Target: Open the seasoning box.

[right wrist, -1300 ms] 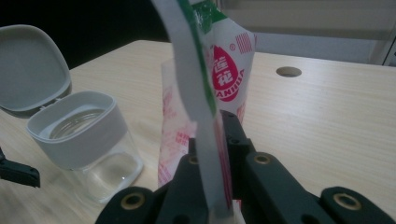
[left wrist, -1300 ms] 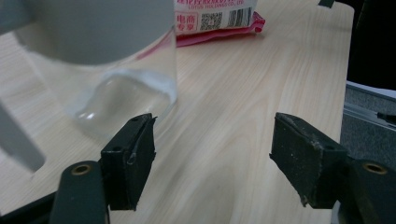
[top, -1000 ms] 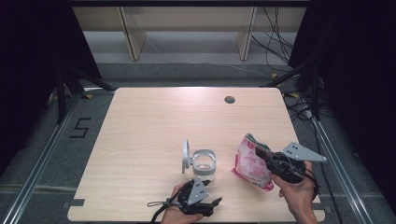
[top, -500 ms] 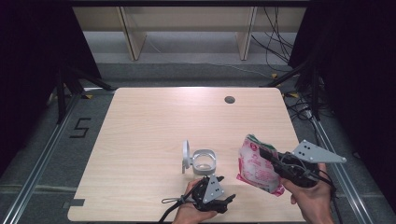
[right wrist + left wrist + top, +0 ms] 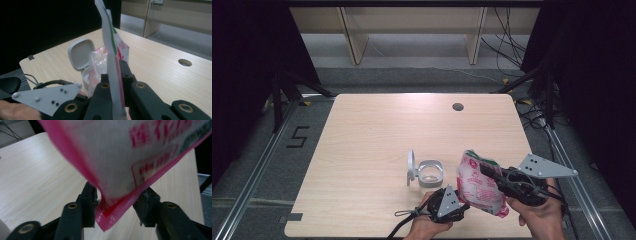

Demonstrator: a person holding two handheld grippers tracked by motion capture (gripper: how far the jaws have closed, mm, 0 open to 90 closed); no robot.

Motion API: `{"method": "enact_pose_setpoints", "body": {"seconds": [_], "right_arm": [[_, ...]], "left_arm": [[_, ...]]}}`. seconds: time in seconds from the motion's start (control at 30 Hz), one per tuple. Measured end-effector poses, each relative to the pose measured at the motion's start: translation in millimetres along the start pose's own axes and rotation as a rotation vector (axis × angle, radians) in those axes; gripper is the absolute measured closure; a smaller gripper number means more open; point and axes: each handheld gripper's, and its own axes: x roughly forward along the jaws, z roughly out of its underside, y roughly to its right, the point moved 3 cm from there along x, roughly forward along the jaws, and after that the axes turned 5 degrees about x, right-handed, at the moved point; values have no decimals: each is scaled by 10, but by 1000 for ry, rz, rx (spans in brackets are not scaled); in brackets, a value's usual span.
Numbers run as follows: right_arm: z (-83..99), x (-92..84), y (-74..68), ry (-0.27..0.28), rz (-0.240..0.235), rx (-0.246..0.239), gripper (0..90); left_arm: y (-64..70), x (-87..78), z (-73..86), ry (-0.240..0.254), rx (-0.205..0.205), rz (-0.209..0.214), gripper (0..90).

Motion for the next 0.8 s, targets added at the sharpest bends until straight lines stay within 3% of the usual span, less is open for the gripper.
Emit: {"method": "enact_pose_setpoints", "body": {"seconds": [0.03,0.07,0.1,0.17,0.23,0.27,0.33,0.37,0.4,0.47,0.5,0.6,0.63,0.73,0.8], "right_arm": [[0,0,0,0,0,0,900],[-36,26,-15,-22,19,-21,900],[-36,26,-15,-22,19,-21,900],[-106,33,1,-10,25,-50,900],[-165,39,8,-5,32,-34,900],[-195,66,20,13,28,-49,900],[-238,135,23,5,19,-48,900],[-238,135,23,5,19,-48,900],[-240,216,28,5,11,-42,900],[-245,302,51,19,6,-35,900],[-243,334,48,3,-4,-13,900],[-255,405,73,12,-9,-28,900],[-255,424,60,-4,-12,-5,900],[-265,511,49,16,-20,-22,900],[-259,573,20,-1,-22,-30,900]], "left_arm": [[0,0,0,0,0,0,663],[-7,16,-21,-4,29,-17,679],[0,39,-34,19,21,-31,679],[6,42,-60,54,-17,-55,697],[20,31,-84,82,-53,-45,700],[15,19,-87,84,-57,-56,701],[22,21,-67,99,-129,-86,705],[22,21,-67,99,-129,-86,706],[43,22,-48,106,-189,-72,706],[48,33,-37,116,-199,-66,708],[83,48,-37,115,-226,-74,709],[83,62,-27,128,-239,-77,710],[98,62,-29,132,-251,-77,710],[114,59,-6,139,-270,-91,712],[124,58,4,150,-285,-99,713]]}}
